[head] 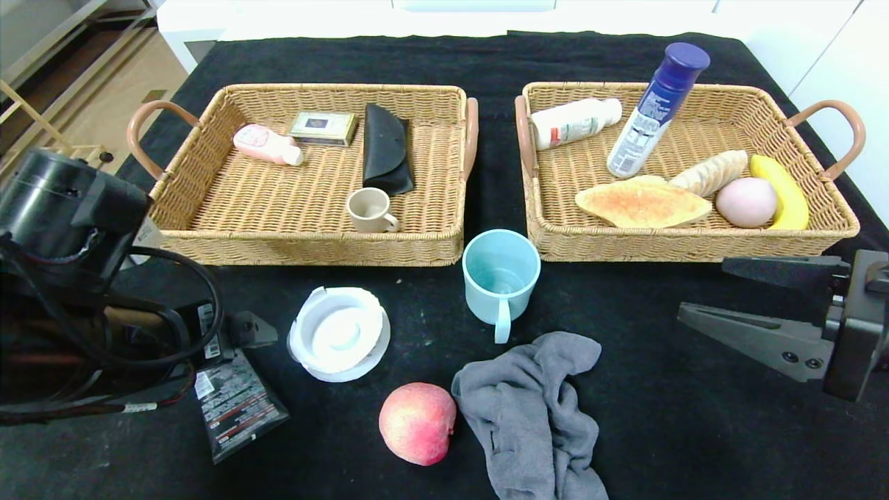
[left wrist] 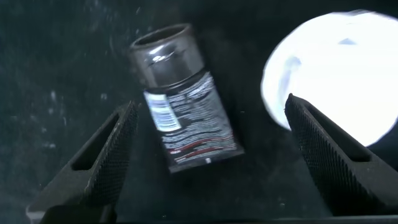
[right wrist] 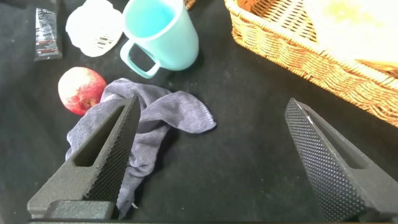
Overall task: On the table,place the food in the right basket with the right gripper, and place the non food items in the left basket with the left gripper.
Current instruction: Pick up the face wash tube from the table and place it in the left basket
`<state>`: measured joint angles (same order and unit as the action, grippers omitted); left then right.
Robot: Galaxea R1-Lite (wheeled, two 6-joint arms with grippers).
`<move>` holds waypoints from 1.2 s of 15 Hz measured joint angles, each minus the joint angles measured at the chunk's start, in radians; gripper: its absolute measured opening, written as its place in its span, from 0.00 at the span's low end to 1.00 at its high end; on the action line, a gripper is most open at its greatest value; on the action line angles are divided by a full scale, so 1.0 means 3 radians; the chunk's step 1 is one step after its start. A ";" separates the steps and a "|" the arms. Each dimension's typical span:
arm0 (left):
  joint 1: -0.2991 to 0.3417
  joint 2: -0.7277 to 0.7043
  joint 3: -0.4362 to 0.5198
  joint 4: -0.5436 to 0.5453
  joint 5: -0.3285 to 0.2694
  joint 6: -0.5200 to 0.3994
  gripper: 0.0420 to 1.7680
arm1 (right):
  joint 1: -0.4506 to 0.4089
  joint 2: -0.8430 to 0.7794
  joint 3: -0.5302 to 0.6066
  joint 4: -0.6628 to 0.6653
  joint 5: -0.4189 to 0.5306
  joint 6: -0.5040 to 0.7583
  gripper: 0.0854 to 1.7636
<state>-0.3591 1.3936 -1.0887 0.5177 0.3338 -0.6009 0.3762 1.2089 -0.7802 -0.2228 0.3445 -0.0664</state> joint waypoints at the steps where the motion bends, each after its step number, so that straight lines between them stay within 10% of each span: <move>1: 0.0013 0.0001 0.0021 0.0059 -0.0005 -0.0005 0.97 | -0.0008 0.0006 -0.0001 -0.0004 0.0000 -0.0001 0.96; 18: 0.0396 0.0146 0.0459 -0.0460 -0.0454 0.0011 0.97 | -0.0015 0.0102 0.0008 -0.0013 -0.0007 -0.0006 0.97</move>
<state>-0.2404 1.4374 -0.9511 0.3796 0.1977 -0.5974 0.3717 1.2396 -0.7779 -0.2266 0.3423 -0.0683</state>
